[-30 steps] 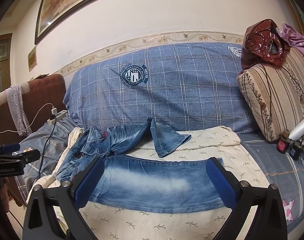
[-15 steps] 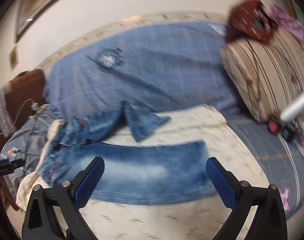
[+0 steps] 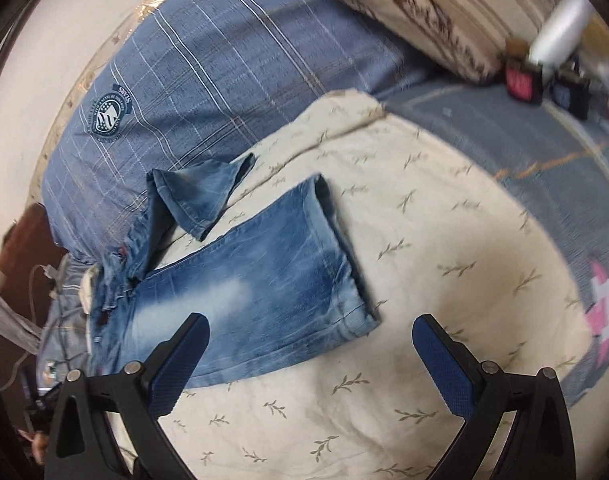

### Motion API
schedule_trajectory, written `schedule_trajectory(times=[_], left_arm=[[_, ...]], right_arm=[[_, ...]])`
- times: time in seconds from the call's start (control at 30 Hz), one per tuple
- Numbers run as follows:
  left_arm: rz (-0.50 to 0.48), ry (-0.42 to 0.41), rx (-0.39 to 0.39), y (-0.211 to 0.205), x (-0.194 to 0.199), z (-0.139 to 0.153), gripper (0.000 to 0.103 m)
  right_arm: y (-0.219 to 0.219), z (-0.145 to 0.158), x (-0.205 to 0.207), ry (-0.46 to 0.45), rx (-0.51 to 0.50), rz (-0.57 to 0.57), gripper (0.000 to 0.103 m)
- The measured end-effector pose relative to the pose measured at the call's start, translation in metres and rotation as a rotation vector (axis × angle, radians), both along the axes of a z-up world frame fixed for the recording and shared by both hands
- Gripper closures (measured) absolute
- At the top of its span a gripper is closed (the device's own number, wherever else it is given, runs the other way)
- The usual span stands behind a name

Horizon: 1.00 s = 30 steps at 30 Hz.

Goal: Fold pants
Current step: 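Grasp the jeans waistband with the left gripper while the right gripper grasps the leg hem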

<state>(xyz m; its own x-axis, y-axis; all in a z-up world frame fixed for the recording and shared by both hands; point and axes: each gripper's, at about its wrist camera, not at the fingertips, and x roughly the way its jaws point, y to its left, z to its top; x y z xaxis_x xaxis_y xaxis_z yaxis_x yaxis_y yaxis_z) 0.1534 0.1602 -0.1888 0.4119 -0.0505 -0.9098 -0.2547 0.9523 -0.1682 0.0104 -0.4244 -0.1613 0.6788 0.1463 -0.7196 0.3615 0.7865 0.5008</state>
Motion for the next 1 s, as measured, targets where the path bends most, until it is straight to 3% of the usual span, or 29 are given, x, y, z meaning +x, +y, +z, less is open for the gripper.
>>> schedule_trajectory(times=[0.1, 0.2, 0.27, 0.4, 0.6, 0.7, 0.73, 0.77, 0.83, 1.0], left_arm=[[-0.007, -0.002, -0.059, -0.003, 0.010, -0.007, 0.032], [-0.031, 0.009, -0.085, -0.012, 0.023, -0.016, 0.048], [-0.028, 0.006, -0.086, -0.016, 0.027, -0.019, 0.048], [-0.009, -0.004, -0.121, -0.013, 0.034, -0.024, 0.048], [0.011, -0.036, -0.163, -0.005, 0.029, -0.019, 0.048], [0.006, -0.033, -0.136, -0.006, 0.027, -0.017, 0.055], [0.003, -0.030, -0.125, -0.004, 0.023, -0.016, 0.060], [-0.001, -0.038, -0.126, -0.003, 0.022, -0.016, 0.062], [-0.011, -0.058, -0.128, -0.002, 0.018, -0.015, 0.071], [-0.044, -0.102, -0.124, 0.003, 0.005, -0.012, 0.080]], right_arm=[[-0.009, -0.012, 0.000, -0.015, 0.091, -0.009, 0.001], [-0.021, -0.025, -0.001, -0.024, 0.182, -0.037, 0.010], [-0.031, -0.036, -0.002, -0.029, 0.257, -0.068, 0.018], [-0.045, -0.048, 0.001, -0.063, 0.380, -0.117, 0.019], [-0.033, -0.045, 0.015, -0.073, 0.394, -0.074, 0.020], [-0.019, -0.048, 0.022, -0.031, 0.350, -0.037, 0.044], [-0.016, -0.050, 0.024, -0.008, 0.325, -0.036, 0.068], [-0.014, -0.052, 0.026, 0.012, 0.305, -0.043, 0.074], [-0.012, -0.050, 0.027, 0.015, 0.271, -0.051, 0.075], [-0.003, -0.042, 0.031, 0.016, 0.182, -0.042, 0.077]])
